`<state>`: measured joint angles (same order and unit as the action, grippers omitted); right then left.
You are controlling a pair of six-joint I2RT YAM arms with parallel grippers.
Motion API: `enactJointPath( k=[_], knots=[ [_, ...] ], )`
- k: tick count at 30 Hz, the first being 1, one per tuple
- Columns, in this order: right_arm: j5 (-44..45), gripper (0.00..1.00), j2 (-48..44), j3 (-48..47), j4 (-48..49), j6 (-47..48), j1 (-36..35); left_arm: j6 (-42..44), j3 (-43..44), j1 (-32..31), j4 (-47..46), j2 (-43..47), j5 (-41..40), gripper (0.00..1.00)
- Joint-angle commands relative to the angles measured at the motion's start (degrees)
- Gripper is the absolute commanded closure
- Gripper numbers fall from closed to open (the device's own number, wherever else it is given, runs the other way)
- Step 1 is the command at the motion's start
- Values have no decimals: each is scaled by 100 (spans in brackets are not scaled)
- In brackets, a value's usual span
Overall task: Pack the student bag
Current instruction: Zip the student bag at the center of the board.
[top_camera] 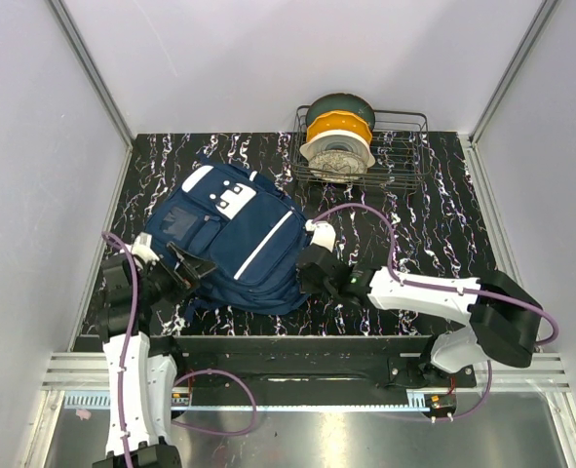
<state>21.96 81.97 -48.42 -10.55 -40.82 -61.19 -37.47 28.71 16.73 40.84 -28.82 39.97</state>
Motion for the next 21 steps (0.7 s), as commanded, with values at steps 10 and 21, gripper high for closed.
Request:
enactJointPath(
  k=[10, 21],
  knots=[
    [-86, 100, 354, -466, 61, -243, -42, -1033, -858, -592, -1244, 236, -154, 4],
    [-236, 100, 12, -361, -17, 311, -788, -2003, -1220, -2183, -3363, -334, -1650, 65]
  ],
)
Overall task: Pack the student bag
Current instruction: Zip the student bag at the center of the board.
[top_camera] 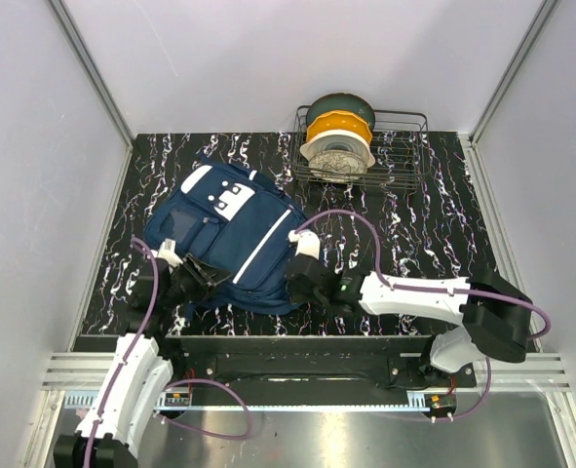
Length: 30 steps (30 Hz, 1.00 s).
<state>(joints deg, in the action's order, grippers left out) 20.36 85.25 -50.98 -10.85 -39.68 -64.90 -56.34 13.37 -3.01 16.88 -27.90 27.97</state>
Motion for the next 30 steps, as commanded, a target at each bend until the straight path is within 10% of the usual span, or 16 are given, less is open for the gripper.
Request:
enactJointPath(
  k=[1, 6, 15, 22, 28, 29, 30],
  knots=[
    [-59, 100, -482, -70, -4, 189, -496, 7, 455, -218, -785, -583, -485, 70],
    [135, 100, -940, 149, -224, 57, -980, 841, 1299, -201, -20, -524, -713, 100],
    [1197, 100, -1169, 378, -1039, -101, -1043, 1932, 2521, 122, 1378, -428, -617, 100],
    [935, 100, -1362, 862, -761, 258, 433, 2118, 2400, 2206, 1230, -655, 1964, 100],
    [471, 100, -1292, 897, -32, 1004, 1331, 2346, 2565, 2480, 1501, -743, 2135, 100],
    [338, 100, -1283, 819, 30, 1085, 1323, 2355, 2583, 2480, 1537, -734, 2099, 93],
    [180, 100, -1283, 792, 118, 1129, 1322, 2321, 2592, 2480, 1563, -717, 2082, 58]
  ],
)
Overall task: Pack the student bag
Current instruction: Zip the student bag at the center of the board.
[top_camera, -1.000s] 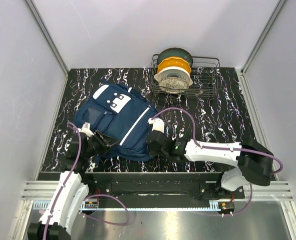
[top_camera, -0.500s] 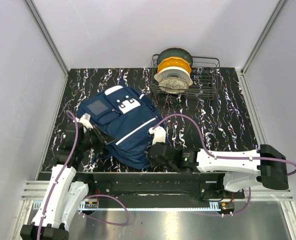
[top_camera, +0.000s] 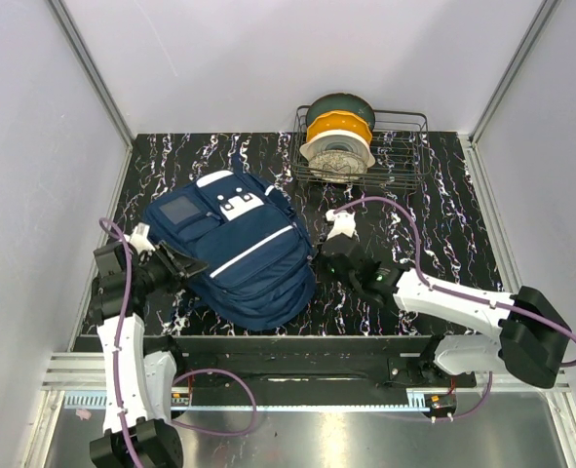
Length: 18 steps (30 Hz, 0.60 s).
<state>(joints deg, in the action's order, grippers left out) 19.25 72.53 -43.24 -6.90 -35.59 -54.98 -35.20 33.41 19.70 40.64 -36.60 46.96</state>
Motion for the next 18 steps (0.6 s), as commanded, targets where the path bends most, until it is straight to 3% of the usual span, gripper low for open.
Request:
enactJointPath(
  k=[1, 3, 4, 9, 14, 18],
  knots=[
    [-40, 100, -63, 9, -234, 694, 330, 163, 570, 209, -821, 179, 182, 43],
    [-271, 100, -203, 70, -94, 563, 330, 14, 509, 209, -821, 284, 173, 10],
    [-359, 100, -239, 123, -75, 362, 321, -30, 491, 209, -786, 346, 156, 8],
    [-264, 100, -301, 290, -277, 237, 313, 162, 325, -2, 29, 557, -309, 3],
    [-211, 100, -240, 203, -303, 290, 321, 31, -106, -11, 75, 716, -459, 3],
    [-176, 100, -82, 44, -356, 351, 321, 48, -246, -2, 531, 759, -1107, 3]
  ],
)
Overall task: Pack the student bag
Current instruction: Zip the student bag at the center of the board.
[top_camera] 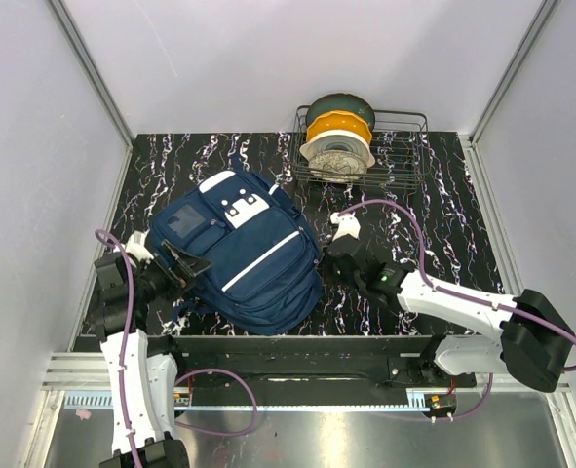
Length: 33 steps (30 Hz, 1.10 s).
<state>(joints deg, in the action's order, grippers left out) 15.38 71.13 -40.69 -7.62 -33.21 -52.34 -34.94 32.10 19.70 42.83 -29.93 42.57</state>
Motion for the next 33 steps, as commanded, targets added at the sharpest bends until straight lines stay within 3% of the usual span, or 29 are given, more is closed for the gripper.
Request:
enactJointPath(
  k=[1, 4, 8, 10, 12, 13, 16, 19, 21, 27, 29, 32, 33],
  knots=[
    [211, 100, 85, -238, -275, 122, 57, -13, -194, -2, 305, 119, -732, 3],
    [159, 100, 190, -370, -249, 131, 57, -363, -668, 7, -177, 277, -637, 4],
    [-25, 100, 138, -379, -258, 69, 57, -637, -644, 7, -643, 225, -512, 12],
    [-209, 100, -55, -283, -214, -97, 22, -698, -494, -28, -907, 155, -618, 27],
    [-150, 100, -274, -142, -240, -142, -162, -848, -494, -151, -1309, -12, -723, 34],
    [95, 100, -310, -159, -301, -90, -493, -883, -520, -264, -1469, -100, -723, 50],
    [343, 100, -311, -264, -696, 8, -953, -813, -521, -467, -1962, -609, -697, 76],
    [483, 100, -424, -230, -829, -185, -1348, -532, -327, -678, -2182, -1154, -715, 86],
    [598, 100, -582, -133, -908, -291, -1585, -444, -144, -766, -2418, -1471, -584, 100],
    [677, 100, -873, -27, -786, -581, -2077, -5, 751, -1135, -2980, -2480, -338, 100],
    [704, 100, -725, -228, -864, -573, -2245, 511, 1279, -1345, -2598, -3277, -188, 100],
    [739, 100, -311, -466, -873, -511, -2483, 778, 2063, -1583, -2218, -3668, -625, 100],
    [739, 100, -198, -484, -830, -511, -2492, 735, 2116, -1584, -2200, -3643, -714, 87]
  ],
)
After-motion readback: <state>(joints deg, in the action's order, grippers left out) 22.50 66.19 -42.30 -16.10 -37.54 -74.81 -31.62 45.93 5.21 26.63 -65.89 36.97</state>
